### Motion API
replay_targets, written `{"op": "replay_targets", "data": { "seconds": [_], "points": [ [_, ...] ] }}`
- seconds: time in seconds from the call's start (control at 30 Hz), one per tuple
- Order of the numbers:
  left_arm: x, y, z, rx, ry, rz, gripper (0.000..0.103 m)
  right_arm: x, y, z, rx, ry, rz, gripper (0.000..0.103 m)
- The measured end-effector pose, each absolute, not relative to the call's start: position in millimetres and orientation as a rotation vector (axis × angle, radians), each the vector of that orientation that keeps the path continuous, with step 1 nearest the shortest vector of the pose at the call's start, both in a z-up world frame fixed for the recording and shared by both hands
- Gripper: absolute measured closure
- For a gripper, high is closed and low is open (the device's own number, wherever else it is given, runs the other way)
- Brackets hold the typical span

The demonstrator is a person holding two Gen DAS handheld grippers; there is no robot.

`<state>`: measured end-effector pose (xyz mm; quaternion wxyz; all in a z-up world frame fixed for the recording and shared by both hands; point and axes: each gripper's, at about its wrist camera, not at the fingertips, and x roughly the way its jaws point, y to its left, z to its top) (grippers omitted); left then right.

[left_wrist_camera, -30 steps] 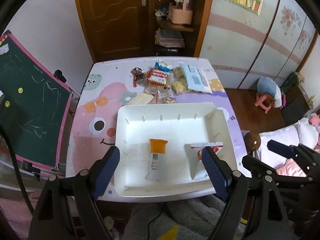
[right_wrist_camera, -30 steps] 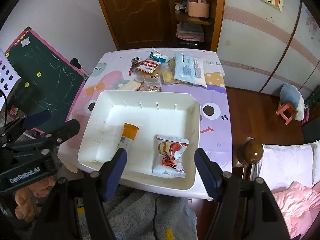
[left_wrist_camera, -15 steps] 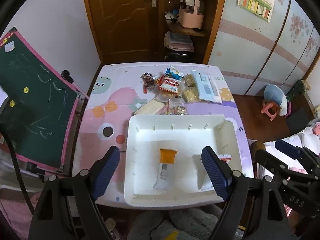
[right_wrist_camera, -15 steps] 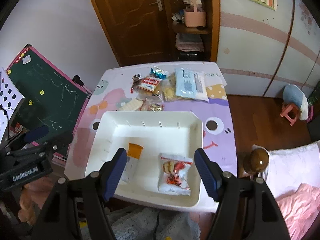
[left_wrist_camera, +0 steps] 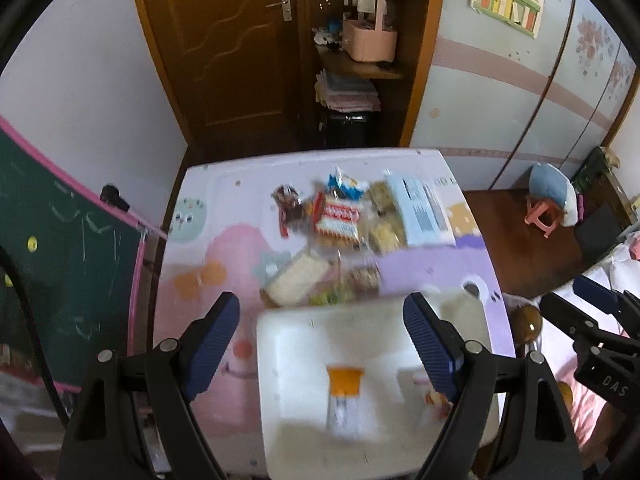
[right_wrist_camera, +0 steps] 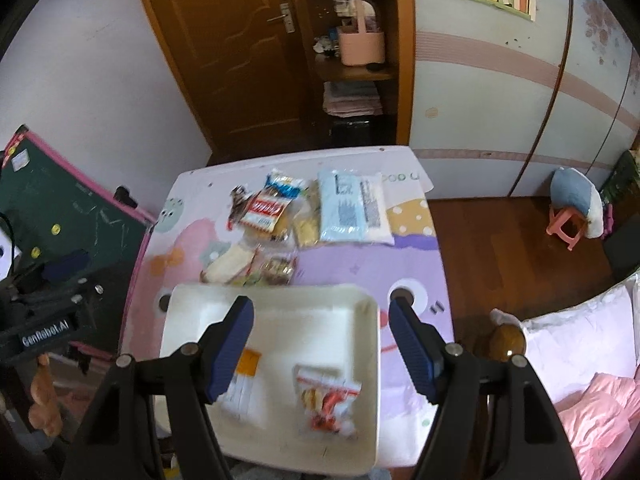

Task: Organize snacks
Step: 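Grasp the red Cookies bag with the left tool while the right tool grasps the blue packet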

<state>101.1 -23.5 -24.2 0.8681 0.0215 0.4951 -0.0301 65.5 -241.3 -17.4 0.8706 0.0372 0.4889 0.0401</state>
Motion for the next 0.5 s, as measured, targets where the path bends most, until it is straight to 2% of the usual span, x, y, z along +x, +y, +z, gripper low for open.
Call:
{"op": "replay_targets", "data": {
  "seconds": [0.23,0.5],
  "points": [
    [190.8,-18.7,-39.1,0.01,1.068,-0.121,0.02,142.0,-261.7,-29.3,0.092,1.039,0.021,0.033],
    [281.7,-45.1,-118.8,0.026,1.194,-0.182,0.02,244.4,-259.4,-89.4,0.053,1.141,0.01,0.033]
  ]
}}
